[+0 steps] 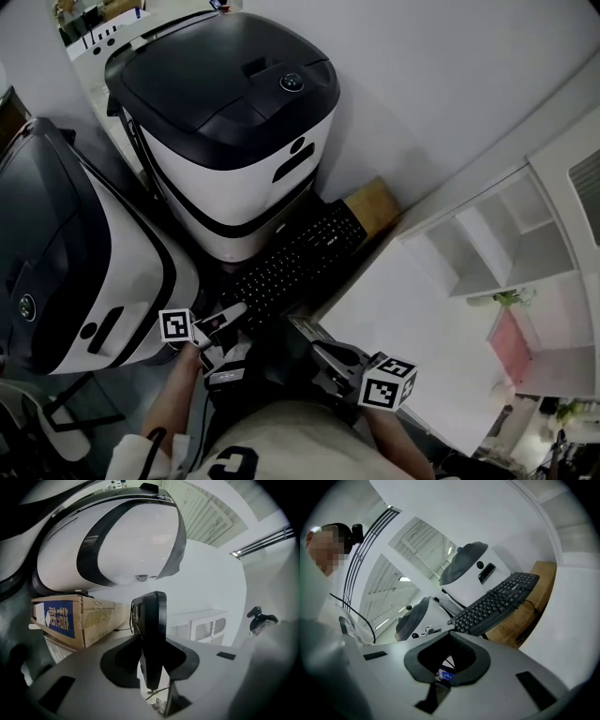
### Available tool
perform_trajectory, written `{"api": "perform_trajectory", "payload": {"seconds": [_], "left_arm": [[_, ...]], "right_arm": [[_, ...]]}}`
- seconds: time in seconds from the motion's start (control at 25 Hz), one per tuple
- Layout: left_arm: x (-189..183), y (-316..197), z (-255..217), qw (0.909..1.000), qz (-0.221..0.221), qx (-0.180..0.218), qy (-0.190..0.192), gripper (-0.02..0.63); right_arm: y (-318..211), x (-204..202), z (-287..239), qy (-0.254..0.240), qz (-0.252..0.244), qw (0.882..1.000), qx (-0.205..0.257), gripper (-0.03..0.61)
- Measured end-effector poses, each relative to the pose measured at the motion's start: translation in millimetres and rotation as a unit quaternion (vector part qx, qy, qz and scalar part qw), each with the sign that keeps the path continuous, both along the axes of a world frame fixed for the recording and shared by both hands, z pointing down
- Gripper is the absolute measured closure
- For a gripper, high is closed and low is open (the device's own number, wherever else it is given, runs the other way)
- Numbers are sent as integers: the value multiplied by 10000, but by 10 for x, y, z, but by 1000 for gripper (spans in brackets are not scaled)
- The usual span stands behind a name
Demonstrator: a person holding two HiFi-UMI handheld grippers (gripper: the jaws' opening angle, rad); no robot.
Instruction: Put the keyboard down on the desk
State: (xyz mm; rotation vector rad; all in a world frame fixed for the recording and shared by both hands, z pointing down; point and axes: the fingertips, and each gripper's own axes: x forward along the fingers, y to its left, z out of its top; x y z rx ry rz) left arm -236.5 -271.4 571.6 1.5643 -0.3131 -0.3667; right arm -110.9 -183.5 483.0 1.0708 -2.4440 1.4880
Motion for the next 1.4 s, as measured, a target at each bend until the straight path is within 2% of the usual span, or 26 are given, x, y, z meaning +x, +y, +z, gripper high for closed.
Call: {"api": "perform_trajectory", "payload": {"seconds": [0.12,0.32,0.56,0.76,0.88,0.96,1.0,1.04,1.08,1.24,1.4], "left_arm": [[-21,71,-87,10000,5,74,48,509],[-92,111,-242,9995,-72,184,254,508],[-260,197,-354,9992,-98,275,276,502],[-353,254,-432,9987,-39,438,274,499],[-368,301,-499,9980,-8,490,409,497],[-386,353,-525,9977,35,465,485,497],[-405,373,-538,9975,75,493,490,498],[-426,385,-552,9973,114,543,482,497],[-446,393,-568,9970,146,594,477,497],[-500,416,-645,9953,267,700,606,495],[-523,470,-713,9930,375,664,906,489]], "right_arm": [[43,41,188,-112,146,9994,-305,554],[5,142,345,-429,493,9965,-530,554],[-224,344,463,-1063,1208,9839,-776,554],[-419,390,581,-1358,1313,9794,-714,554],[-489,415,704,-1483,1356,9760,-842,554],[-547,497,778,-1732,1513,9691,-888,549],[-601,542,773,-1996,1618,9625,-874,503],[-671,585,741,-2281,1700,9551,-830,371],[-751,628,696,-2497,1764,9492,-752,302],[-1062,753,538,-2599,1919,9458,-325,287],[-1244,801,464,-2756,2004,9400,-151,281]]}}
